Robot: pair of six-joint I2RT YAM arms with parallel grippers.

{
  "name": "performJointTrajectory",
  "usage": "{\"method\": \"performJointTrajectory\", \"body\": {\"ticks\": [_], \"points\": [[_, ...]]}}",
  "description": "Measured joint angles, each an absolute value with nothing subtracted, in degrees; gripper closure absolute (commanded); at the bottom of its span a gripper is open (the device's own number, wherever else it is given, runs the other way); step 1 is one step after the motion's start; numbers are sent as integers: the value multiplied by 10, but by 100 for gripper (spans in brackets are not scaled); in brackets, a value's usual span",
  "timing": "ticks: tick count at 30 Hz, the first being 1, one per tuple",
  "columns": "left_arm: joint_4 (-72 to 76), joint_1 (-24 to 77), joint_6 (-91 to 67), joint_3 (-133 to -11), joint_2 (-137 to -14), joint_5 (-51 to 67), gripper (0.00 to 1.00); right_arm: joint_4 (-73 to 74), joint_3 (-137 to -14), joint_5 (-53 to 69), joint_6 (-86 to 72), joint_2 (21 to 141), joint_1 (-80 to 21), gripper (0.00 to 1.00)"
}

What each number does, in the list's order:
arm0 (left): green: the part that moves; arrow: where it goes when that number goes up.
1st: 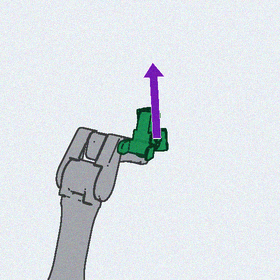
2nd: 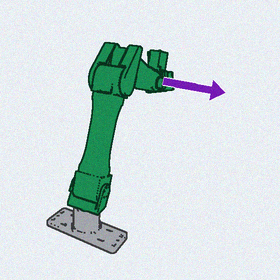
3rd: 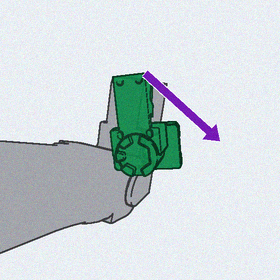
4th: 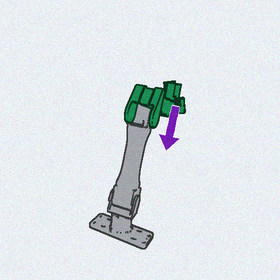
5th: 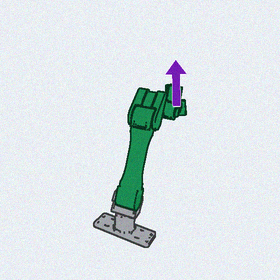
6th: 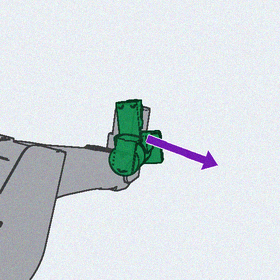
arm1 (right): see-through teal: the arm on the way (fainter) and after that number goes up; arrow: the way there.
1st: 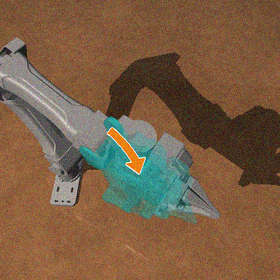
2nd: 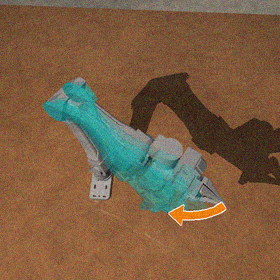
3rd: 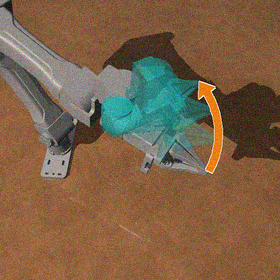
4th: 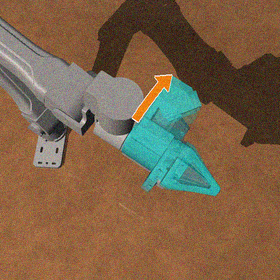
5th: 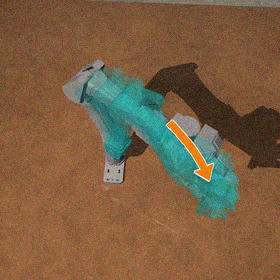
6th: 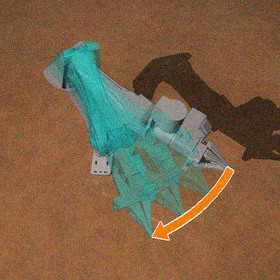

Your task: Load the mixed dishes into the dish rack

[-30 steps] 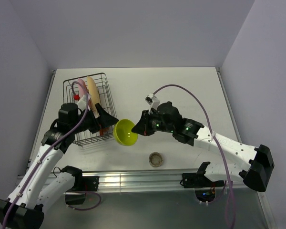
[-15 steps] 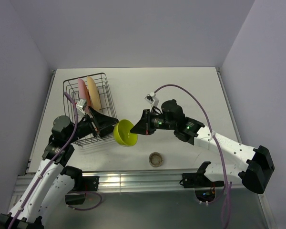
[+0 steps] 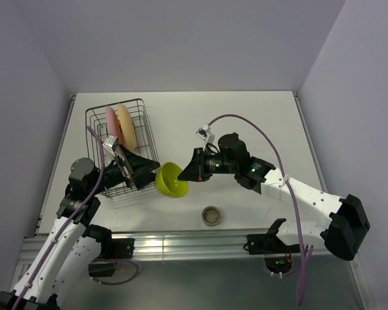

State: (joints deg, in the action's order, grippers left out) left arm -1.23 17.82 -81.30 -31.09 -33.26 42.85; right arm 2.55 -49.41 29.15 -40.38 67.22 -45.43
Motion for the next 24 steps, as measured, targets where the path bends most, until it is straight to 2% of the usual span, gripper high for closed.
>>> {"method": "performJointTrajectory", "body": {"ticks": [24], "points": [[-84, 175, -742, -337, -332, 421, 2, 97, -567, 316, -371, 729, -447, 100]]}}
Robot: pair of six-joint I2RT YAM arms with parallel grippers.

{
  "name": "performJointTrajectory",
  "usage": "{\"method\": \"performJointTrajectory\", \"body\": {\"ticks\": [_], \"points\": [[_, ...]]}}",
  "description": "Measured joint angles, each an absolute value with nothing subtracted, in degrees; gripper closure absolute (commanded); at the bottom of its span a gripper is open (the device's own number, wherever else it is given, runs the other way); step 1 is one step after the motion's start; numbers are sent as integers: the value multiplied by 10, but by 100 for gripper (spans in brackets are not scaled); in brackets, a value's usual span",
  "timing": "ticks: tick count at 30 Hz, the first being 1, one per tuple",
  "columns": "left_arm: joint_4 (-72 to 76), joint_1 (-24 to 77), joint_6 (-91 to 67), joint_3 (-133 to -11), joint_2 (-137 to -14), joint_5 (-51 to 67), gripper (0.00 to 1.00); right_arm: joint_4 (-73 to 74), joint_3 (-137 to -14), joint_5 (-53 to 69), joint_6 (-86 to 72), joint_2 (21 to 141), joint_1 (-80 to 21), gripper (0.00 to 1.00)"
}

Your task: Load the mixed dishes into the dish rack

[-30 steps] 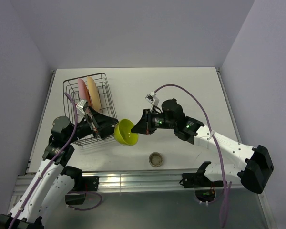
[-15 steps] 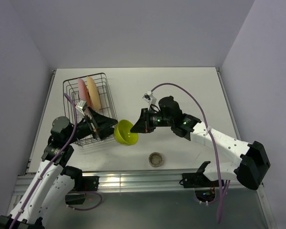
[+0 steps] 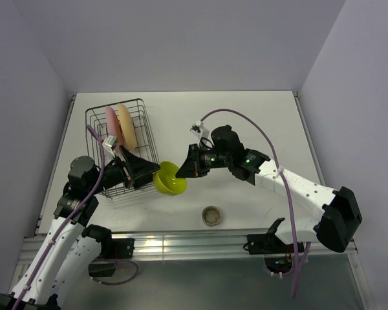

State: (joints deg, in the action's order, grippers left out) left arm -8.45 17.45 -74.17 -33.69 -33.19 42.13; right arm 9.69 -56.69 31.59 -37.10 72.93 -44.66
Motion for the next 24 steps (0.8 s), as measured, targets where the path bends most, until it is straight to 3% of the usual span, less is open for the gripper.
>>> {"method": "performJointTrajectory", "body": {"ticks": [24], "points": [[-146, 181, -707, -346, -335, 422, 1, 108, -581, 254, -365, 721, -430, 100]]}}
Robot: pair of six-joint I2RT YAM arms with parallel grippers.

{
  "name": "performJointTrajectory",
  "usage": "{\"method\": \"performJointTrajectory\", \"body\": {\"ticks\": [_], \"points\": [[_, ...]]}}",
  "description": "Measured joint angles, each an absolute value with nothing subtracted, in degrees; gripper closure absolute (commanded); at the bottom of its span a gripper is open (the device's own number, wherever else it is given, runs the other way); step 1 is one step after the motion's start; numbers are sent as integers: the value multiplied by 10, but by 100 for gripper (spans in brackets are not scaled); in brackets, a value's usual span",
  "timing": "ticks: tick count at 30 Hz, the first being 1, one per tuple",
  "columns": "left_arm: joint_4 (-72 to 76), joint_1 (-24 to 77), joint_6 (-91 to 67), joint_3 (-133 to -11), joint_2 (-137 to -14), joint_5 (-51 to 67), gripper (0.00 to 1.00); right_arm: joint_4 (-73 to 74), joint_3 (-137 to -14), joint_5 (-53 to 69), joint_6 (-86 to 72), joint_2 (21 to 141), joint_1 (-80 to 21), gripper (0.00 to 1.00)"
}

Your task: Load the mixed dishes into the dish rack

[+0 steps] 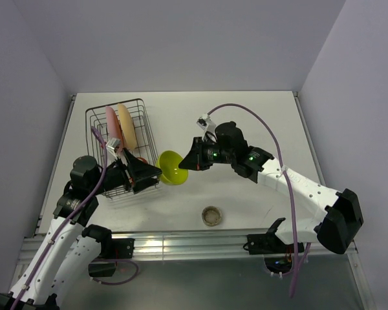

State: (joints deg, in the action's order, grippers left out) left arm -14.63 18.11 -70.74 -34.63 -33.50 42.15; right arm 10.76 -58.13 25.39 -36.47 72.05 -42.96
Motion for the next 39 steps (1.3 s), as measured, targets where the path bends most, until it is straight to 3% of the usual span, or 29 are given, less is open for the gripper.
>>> {"method": "performJointTrajectory", "body": {"ticks": [23, 28, 32, 39], "points": [[-108, 181, -728, -359, -359, 419, 2, 57, -570, 262, -389, 736, -455, 100], [-129, 181, -712, -368, -358, 409, 15, 55, -571, 262, -389, 740, -455, 100], [-161, 182, -693, -375, -358, 389, 37, 59, -575, 258, -387, 750, -456, 100], [-235, 197, -649, -418, -362, 336, 51, 90, -602, 238, -376, 763, -465, 100]]}}
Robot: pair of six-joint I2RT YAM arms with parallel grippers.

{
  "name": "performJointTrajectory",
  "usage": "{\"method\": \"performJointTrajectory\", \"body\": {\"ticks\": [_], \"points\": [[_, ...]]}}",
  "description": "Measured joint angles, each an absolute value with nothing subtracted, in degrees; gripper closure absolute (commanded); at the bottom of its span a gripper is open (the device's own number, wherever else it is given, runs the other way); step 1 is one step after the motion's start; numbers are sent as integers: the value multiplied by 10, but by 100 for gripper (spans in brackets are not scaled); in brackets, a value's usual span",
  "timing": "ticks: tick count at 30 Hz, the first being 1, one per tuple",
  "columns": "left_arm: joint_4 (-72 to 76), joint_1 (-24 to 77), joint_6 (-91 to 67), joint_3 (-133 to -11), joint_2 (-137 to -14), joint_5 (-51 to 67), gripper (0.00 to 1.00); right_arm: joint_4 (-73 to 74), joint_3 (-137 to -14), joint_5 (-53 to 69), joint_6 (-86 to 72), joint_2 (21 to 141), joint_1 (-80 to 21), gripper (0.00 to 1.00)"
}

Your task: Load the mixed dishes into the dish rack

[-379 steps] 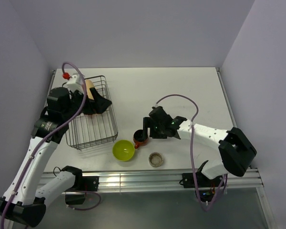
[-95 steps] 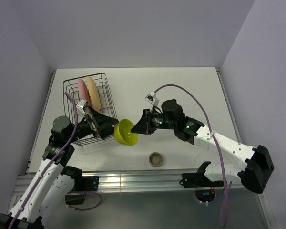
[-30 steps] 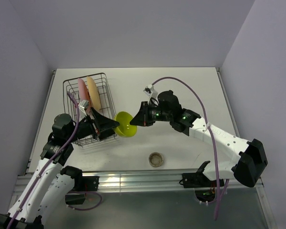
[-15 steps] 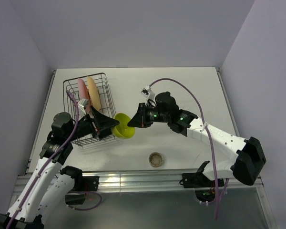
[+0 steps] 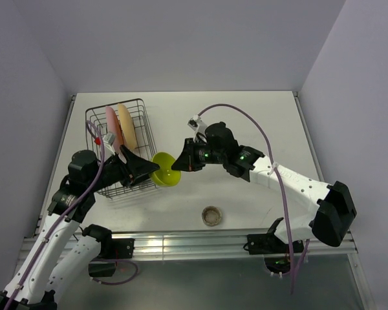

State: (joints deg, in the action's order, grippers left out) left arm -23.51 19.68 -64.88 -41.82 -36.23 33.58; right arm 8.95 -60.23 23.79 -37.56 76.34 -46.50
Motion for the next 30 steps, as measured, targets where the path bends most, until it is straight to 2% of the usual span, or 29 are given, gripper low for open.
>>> {"method": "performJointTrajectory", "body": {"ticks": [4, 7, 9, 10, 11, 13, 18, 19, 23, 24, 26, 27, 30], "points": [[-236, 202, -643, -425, -361, 319, 57, 100, -616, 227, -372, 765, -469, 100], [-238, 202, -642, -425, -361, 311, 66, 104, -621, 221, -372, 773, -471, 100], [-243, 202, -641, -425, -361, 305, 79, 105, -624, 220, -372, 780, -471, 99], [-245, 202, -641, -425, -361, 303, 83, 105, -624, 220, -372, 781, -472, 96], [-247, 202, -640, -425, -361, 301, 92, 105, -624, 220, -372, 783, -472, 94], [-249, 203, -637, -425, -362, 300, 100, 106, -624, 218, -373, 783, -473, 91], [-250, 203, -631, -425, -362, 295, 100, 107, -628, 216, -375, 789, -473, 82], [-250, 203, -628, -425, -362, 295, 100, 107, -628, 215, -376, 790, -474, 75], [-256, 207, -615, -425, -362, 295, 100, 106, -632, 210, -384, 794, -476, 61], [-259, 207, -611, -425, -362, 295, 100, 104, -632, 209, -386, 794, -477, 52], [-264, 208, -609, -425, -362, 295, 100, 98, -634, 209, -388, 794, -477, 44], [-265, 208, -608, -425, -362, 295, 100, 94, -634, 209, -390, 794, -477, 33], [-265, 208, -606, -425, -362, 295, 100, 88, -634, 207, -394, 794, -477, 21]]}}
